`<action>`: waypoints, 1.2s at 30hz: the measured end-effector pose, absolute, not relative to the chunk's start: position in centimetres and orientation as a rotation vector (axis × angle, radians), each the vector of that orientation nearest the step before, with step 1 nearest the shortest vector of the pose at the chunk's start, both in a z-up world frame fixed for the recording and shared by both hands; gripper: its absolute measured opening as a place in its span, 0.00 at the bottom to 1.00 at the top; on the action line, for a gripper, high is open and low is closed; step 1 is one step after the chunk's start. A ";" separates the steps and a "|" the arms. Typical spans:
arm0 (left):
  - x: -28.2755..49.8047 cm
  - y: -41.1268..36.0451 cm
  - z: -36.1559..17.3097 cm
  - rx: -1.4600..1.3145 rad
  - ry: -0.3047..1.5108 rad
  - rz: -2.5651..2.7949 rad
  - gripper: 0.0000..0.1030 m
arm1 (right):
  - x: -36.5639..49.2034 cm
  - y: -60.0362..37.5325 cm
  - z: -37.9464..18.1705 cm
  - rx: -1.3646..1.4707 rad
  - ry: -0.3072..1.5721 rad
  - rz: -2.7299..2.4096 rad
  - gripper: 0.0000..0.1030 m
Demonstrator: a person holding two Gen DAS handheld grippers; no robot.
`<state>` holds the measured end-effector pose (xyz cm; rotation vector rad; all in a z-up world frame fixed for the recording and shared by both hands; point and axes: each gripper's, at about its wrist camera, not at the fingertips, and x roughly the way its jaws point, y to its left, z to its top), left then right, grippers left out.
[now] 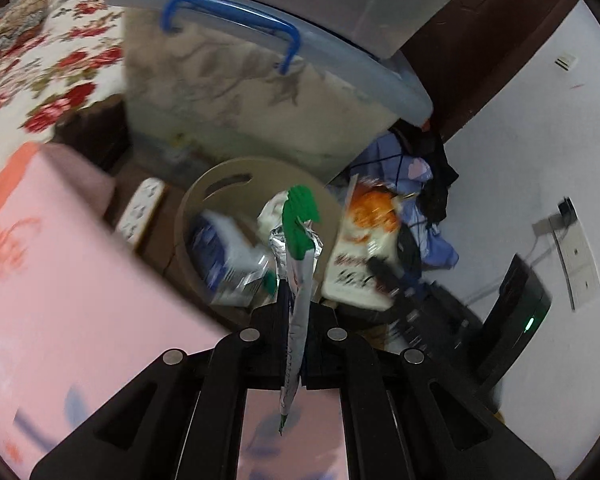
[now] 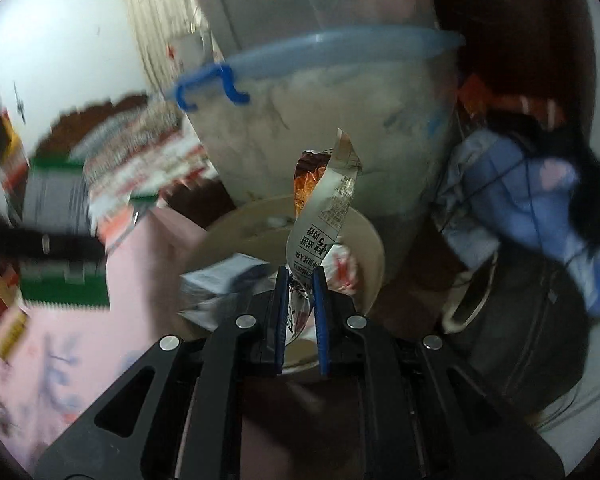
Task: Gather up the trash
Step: 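Open both tools over the wastebasket to drop the wrapper and bag, then move both open tools back over the bed toward the remaining trash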
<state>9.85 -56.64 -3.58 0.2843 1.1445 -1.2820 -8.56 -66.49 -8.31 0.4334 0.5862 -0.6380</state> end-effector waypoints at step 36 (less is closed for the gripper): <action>12.3 -5.7 0.2 -0.130 0.975 -0.610 0.68 | -3.3 -44.9 -9.3 0.668 0.659 -0.017 0.46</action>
